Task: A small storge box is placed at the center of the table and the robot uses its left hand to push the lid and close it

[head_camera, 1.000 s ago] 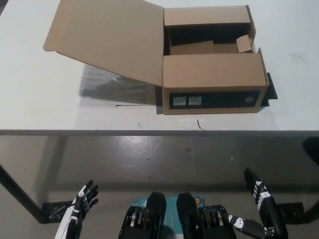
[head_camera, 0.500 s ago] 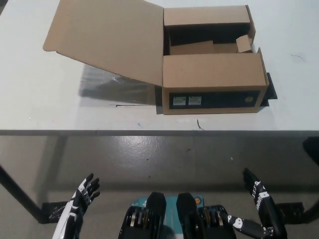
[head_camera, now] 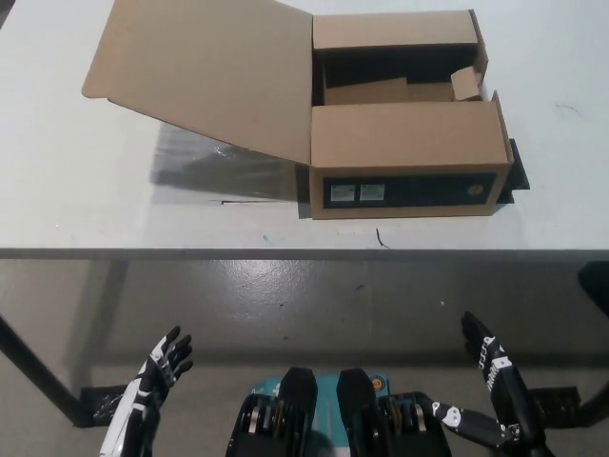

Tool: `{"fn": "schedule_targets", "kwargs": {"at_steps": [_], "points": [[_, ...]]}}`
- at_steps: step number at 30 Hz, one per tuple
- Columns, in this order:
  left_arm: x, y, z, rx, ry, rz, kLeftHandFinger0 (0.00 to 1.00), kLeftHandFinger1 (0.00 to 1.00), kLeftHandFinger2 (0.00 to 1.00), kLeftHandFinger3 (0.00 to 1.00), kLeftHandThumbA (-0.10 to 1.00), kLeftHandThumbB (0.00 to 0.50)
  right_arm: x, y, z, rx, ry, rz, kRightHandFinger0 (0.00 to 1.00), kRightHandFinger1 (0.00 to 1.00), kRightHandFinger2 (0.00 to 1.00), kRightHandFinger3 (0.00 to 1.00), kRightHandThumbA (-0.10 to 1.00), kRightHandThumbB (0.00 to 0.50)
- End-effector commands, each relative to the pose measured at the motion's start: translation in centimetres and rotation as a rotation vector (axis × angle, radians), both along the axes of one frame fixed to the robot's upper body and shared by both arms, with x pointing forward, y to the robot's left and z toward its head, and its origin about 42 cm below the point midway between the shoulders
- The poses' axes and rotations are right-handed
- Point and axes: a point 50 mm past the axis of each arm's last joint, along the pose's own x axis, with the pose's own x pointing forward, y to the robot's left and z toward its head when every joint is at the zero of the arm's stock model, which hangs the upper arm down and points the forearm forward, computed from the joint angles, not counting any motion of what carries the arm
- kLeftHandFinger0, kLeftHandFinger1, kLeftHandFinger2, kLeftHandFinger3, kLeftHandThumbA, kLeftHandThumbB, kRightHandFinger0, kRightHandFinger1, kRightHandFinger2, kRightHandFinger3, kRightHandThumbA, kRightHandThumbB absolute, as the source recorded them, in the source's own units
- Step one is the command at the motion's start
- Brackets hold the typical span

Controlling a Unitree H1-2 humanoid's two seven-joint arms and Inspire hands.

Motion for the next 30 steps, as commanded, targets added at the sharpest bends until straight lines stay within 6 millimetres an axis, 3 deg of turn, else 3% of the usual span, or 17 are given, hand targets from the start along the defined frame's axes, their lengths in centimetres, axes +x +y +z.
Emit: {"fn": "schedule_targets", "kwargs": {"at_steps": [1,6,11,16,19,27,30], "points": [[0.1,-0.4,2.9,-0.057,-0.135,-0.051,1.00,1.00,1.00,1.00,1.00,0.459,0.6,-0.2,1.1,0.006,-0.079,0.001,1.00,1.00,1.00,1.00,1.00,0.315],[-0.9,-1.1,5.8,-0.112,-0.204,-0.101,1.00,1.00,1.00,1.00,1.00,0.496,0.5,-0.2,1.2,0.004,-0.081,0.000,1.00,1.00,1.00,1.00,1.00,0.306],[-1.3,-1.0,9.1,-0.221,-0.280,-0.162,1.00,1.00,1.00,1.00,1.00,0.470,0.2,-0.1,0.9,-0.001,-0.073,-0.012,1.00,1.00,1.00,1.00,1.00,0.319],[-0.6,-0.7,12.0,-0.467,-0.271,-0.207,1.00,1.00,1.00,1.00,1.00,0.453,0.0,-0.1,0.9,-0.002,-0.071,-0.013,1.00,1.00,1.00,1.00,1.00,0.314],[0.6,-0.2,12.9,-0.578,-0.253,-0.224,1.00,1.00,1.00,1.00,1.00,0.473,-0.1,-0.2,0.8,-0.009,-0.071,-0.015,1.00,1.00,1.00,1.00,1.00,0.314],[4.8,0.7,14.4,-0.760,-0.209,-0.273,1.00,1.00,1.00,1.00,1.00,0.450,0.0,-0.1,0.9,-0.004,-0.073,-0.014,1.00,1.00,1.00,1.00,1.00,0.307],[6.3,0.6,15.1,-0.828,-0.189,-0.283,1.00,1.00,1.00,1.00,1.00,0.420,0.0,-0.1,0.9,0.001,-0.072,-0.014,1.00,1.00,1.00,1.00,1.00,0.315]]}}
